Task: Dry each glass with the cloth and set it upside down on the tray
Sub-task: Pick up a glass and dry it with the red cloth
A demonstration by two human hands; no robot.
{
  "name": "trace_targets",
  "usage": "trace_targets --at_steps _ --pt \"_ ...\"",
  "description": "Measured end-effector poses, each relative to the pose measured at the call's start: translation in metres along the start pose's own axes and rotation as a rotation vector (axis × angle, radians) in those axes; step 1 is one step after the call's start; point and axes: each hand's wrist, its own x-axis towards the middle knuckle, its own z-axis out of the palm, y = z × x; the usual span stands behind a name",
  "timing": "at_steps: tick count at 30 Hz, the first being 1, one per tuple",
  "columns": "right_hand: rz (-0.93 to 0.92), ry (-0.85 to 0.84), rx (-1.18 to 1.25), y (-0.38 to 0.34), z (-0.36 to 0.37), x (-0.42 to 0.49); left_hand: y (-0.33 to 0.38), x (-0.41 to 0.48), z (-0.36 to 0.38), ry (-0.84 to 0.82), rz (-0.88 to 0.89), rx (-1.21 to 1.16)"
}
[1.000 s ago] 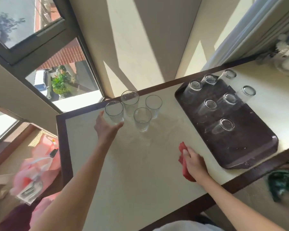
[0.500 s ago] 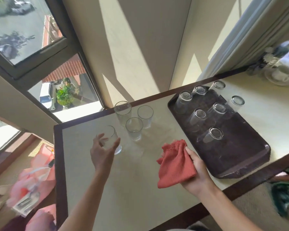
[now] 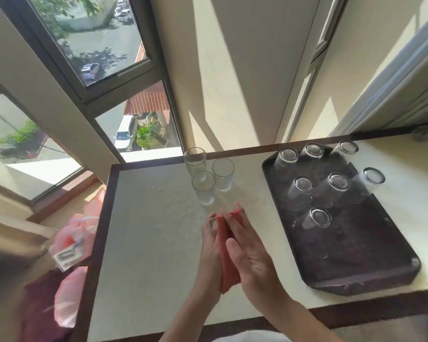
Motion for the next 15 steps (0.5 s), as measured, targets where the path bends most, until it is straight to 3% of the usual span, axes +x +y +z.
trace_targets --at_steps 3,4,7,8,13,15 --pt "-0.157 0.045 -0.188 0.010 -0.014 0.007 0.006 -0.008 0.023 0.049 0.026 -0.083" --pt "-0.113 0.054 -0.108 0.010 -0.023 0.014 0.006 -0.011 0.029 0.051 0.032 -0.073" --pt "0.238 0.002 0.468 0.002 -0.050 0.036 0.005 -0.015 0.042 0.001 0.062 -0.055" --pt "0.271 -0.018 0.531 -0.002 -0.053 0.033 0.008 -0.016 0.046 0.012 0.082 -0.043" --pt "-0.020 0.134 0.141 -0.001 -0.047 -0.003 0.017 -0.010 0.056 0.078 0.159 -0.060" --pt "-0.013 0.140 0.198 0.004 -0.053 0.006 0.016 -0.010 0.061 0.091 0.183 -0.068"
